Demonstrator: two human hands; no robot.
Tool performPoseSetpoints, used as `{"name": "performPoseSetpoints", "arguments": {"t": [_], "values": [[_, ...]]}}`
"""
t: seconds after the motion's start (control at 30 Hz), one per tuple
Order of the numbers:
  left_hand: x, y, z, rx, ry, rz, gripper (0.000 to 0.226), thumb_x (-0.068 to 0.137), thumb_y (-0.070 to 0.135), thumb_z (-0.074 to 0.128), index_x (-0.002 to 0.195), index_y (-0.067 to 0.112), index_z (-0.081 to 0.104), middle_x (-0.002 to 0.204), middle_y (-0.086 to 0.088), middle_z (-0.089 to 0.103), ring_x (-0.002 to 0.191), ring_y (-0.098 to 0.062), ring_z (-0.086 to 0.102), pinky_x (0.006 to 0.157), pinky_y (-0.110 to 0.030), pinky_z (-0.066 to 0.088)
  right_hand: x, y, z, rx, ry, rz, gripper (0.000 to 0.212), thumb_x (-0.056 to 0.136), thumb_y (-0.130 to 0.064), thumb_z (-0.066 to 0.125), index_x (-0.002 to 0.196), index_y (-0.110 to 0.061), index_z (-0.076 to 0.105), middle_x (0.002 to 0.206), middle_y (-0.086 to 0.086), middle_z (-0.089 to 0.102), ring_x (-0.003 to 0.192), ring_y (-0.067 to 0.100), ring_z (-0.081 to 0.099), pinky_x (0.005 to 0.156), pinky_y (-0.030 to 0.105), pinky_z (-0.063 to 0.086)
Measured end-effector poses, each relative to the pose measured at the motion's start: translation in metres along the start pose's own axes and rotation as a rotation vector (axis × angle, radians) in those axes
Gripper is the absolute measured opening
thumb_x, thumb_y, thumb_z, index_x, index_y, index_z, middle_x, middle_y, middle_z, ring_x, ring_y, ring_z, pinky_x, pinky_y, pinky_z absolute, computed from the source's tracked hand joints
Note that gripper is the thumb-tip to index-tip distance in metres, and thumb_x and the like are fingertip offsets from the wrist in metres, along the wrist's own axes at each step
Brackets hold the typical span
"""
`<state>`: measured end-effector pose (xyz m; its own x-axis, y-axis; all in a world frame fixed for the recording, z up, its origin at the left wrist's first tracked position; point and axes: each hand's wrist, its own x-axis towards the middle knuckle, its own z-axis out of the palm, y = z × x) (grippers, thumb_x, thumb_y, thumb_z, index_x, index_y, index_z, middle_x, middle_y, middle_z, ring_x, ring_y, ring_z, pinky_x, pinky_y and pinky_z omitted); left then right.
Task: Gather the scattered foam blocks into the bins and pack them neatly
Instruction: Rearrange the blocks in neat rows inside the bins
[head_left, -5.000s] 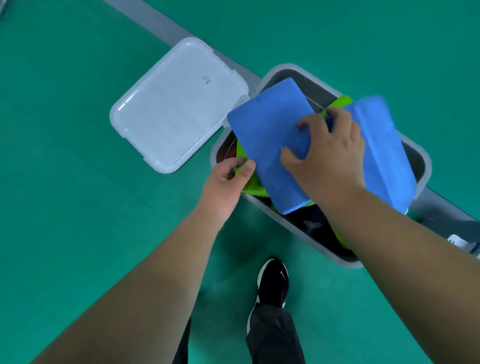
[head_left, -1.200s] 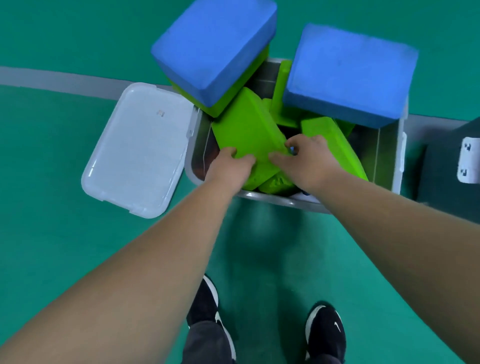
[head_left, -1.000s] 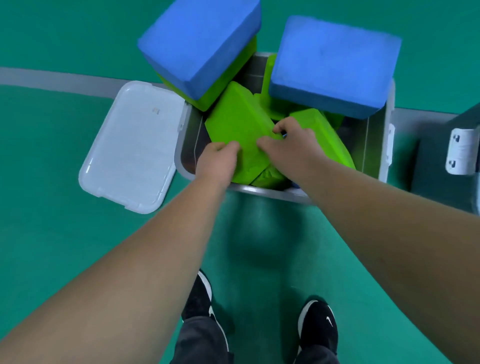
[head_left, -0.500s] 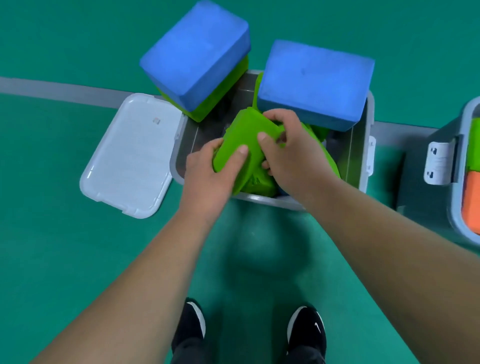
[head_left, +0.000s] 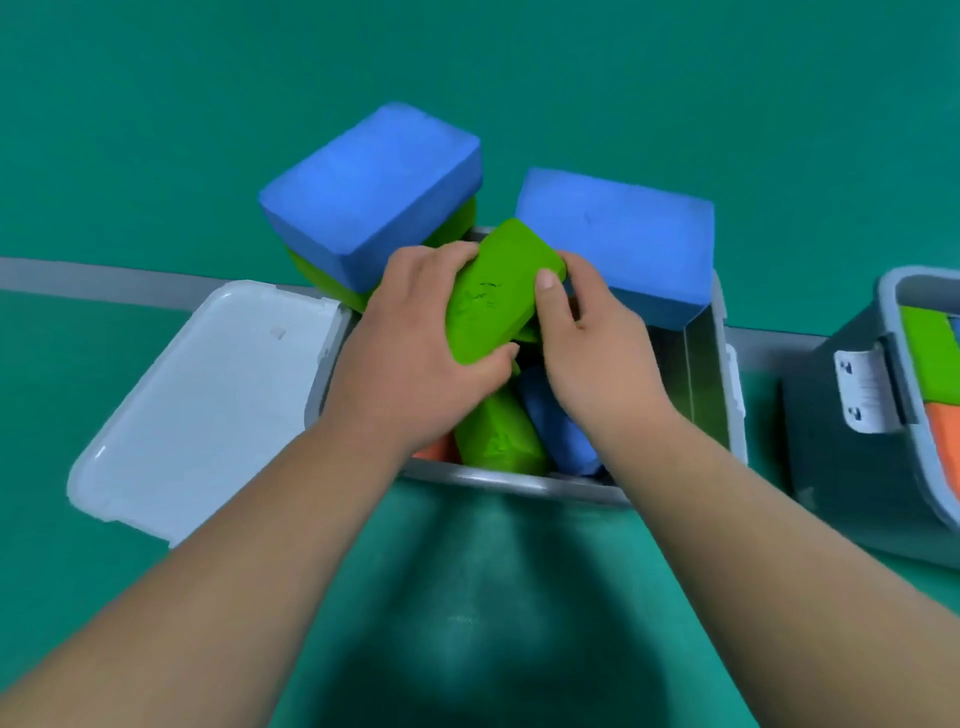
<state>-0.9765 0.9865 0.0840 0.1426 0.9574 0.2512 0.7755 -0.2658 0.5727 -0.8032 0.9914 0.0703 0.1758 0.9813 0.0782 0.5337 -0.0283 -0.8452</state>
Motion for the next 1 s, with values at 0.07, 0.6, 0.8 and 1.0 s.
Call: {"name": "performPoseSetpoints", "arguments": {"t": [0.07,0.6,0.8,1.0], "values": [[0.006,-0.003,0.004,0.037,0.01,0.045,0.084,0.074,0.05,0.078,0.148,0.029,0.044,0.139,0.005,0.049,0.13,-0.014,0.049,0.107,-0.035,0.044,0.011,0.005,0.003,-0.08,0.022,-0.08,0.03,0.107,-0.045,0.042,0.117,-0.024,0.062,0.085,-0.003,0.069,0.085,0.023,0.063,0.076,0.039,0.046],[0.034,-0.008,-0.002,0.082,0.093,0.042,0.071,0.067,0.063,0.069,0.133,0.038,0.059,0.123,0.012,0.066,0.116,-0.011,0.06,0.1,-0.032,0.049,0.051,0.015,0.012,-0.15,0.134,-0.112,0.047,0.103,-0.057,0.044,0.082,-0.018,0.06,0.075,-0.003,0.065,0.078,0.017,0.058,0.064,0.034,0.037],[0.047,-0.001,-0.028,-0.113,0.175,-0.054,0.049,0.072,0.055,0.079,0.116,0.039,0.066,0.093,0.025,0.065,0.088,0.005,0.061,0.075,-0.005,0.04,0.05,0.016,0.01,-0.051,0.119,-0.114,0.047,0.104,-0.059,0.04,0.09,-0.021,0.065,0.084,-0.005,0.07,0.08,0.014,0.062,0.07,0.031,0.044],[0.062,-0.01,-0.072,-0.459,0.27,-0.254,0.034,0.071,0.052,0.077,0.091,0.024,0.077,0.087,0.009,0.074,0.084,-0.012,0.068,0.069,-0.028,0.045,0.044,0.006,0.012,-0.042,0.147,-0.102,0.03,0.1,-0.05,0.054,0.113,-0.025,0.064,0.094,-0.008,0.066,0.09,0.013,0.061,0.074,0.032,0.041]]}}
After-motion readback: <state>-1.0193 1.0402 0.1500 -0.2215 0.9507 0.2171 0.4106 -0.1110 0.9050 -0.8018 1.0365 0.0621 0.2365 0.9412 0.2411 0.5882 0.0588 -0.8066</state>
